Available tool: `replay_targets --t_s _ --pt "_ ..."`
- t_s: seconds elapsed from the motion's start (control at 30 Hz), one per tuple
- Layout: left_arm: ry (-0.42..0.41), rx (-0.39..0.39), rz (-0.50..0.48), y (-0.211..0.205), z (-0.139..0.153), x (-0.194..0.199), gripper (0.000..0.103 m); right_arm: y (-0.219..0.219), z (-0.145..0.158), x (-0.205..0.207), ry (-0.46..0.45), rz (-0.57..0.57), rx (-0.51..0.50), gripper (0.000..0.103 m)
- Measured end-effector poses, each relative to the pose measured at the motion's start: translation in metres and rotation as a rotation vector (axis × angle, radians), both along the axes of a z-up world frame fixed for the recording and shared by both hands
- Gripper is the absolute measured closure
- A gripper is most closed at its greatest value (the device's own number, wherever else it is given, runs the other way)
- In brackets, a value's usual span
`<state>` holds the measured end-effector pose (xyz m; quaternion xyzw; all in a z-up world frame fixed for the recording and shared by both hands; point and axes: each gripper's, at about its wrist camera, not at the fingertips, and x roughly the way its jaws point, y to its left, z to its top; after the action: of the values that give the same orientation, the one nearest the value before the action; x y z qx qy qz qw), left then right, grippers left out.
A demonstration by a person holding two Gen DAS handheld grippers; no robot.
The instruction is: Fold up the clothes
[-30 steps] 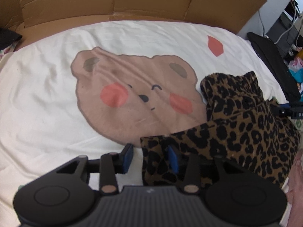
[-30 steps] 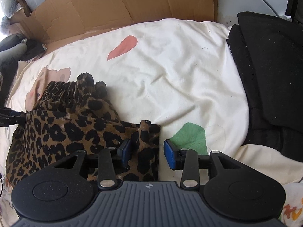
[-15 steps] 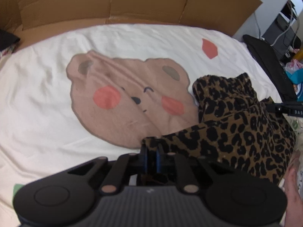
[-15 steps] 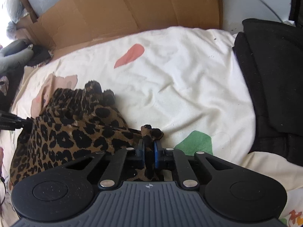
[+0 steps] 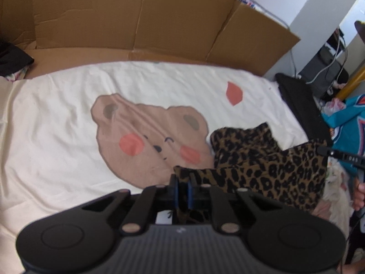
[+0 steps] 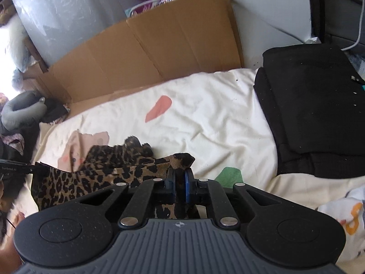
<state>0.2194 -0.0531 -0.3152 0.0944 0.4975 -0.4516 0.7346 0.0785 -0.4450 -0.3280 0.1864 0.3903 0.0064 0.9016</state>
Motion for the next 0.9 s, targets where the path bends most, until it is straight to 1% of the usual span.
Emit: replay_targets --t_s 0.33,0.5,0.9 --pt "-0.001 -0.056 0.022 0.012 0.024 0.002 0.095 0.003 0.024 -0.008 -0.042 -0.021 -0.006 0.097" --pt "-0.018 -0.075 0.04 0.004 0.028 0.011 0.095 0.002 0.032 -0.001 -0.058 -0.026 -0.012 0.097" --pt "-0.056 -0.091 0.058 -0.011 0.036 0.022 0.095 -0.004 0.038 0.017 -0.069 -0.044 -0.019 0.097"
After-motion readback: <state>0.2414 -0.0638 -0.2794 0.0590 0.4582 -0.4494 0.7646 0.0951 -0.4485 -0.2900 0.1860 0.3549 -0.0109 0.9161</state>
